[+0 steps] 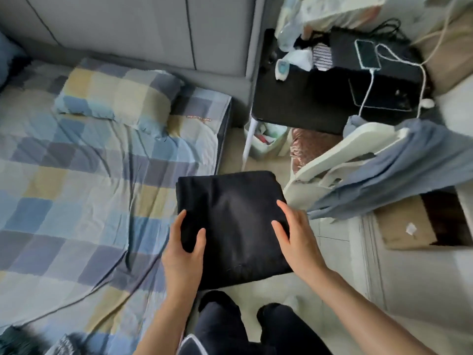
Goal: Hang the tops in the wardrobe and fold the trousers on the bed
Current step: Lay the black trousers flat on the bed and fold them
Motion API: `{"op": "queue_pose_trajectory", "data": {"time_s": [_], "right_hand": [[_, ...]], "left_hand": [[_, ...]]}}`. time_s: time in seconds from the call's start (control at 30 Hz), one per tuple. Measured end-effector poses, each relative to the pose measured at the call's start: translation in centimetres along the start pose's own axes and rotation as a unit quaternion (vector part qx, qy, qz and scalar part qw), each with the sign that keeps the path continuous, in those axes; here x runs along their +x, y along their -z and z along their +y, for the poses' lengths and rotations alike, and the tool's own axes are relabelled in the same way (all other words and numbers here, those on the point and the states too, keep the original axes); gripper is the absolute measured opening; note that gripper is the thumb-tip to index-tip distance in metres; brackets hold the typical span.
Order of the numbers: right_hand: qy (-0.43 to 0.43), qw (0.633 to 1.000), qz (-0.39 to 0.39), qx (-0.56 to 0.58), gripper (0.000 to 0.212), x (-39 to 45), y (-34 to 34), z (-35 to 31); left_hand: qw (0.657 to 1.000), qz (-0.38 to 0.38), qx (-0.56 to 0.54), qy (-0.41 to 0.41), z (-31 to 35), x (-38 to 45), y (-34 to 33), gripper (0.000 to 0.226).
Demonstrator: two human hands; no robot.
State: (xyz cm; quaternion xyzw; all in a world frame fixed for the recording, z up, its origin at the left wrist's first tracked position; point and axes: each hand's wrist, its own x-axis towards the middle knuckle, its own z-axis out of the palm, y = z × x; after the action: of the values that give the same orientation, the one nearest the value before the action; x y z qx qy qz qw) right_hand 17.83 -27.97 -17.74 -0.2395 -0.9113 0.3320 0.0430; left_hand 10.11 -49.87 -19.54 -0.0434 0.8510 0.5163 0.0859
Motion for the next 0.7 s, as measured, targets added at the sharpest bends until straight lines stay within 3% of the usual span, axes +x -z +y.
{"op": "queue_pose_trajectory", "data": {"time_s": [0.23,0.4,0.7], "right_hand": [[-0.124,0.986,0.107,0.014,0.051,-5.3,9.7,11.4],[-0.197,0.966,0.166,0.004,0.051,-9.3,16.7,20.6],[-0.329,0.904,0.271,0.009,0.051,-15.3,25.6,32.1]], "left_hand": [[0.986,-0.132,0.015,-0.100,7.5,-5.1,-12.6,0.054],[0.963,-0.235,0.031,-0.128,11.7,-10.5,-22.7,0.060],[0.876,-0.445,0.076,-0.173,17.9,-17.5,-38.5,0.069]]}}
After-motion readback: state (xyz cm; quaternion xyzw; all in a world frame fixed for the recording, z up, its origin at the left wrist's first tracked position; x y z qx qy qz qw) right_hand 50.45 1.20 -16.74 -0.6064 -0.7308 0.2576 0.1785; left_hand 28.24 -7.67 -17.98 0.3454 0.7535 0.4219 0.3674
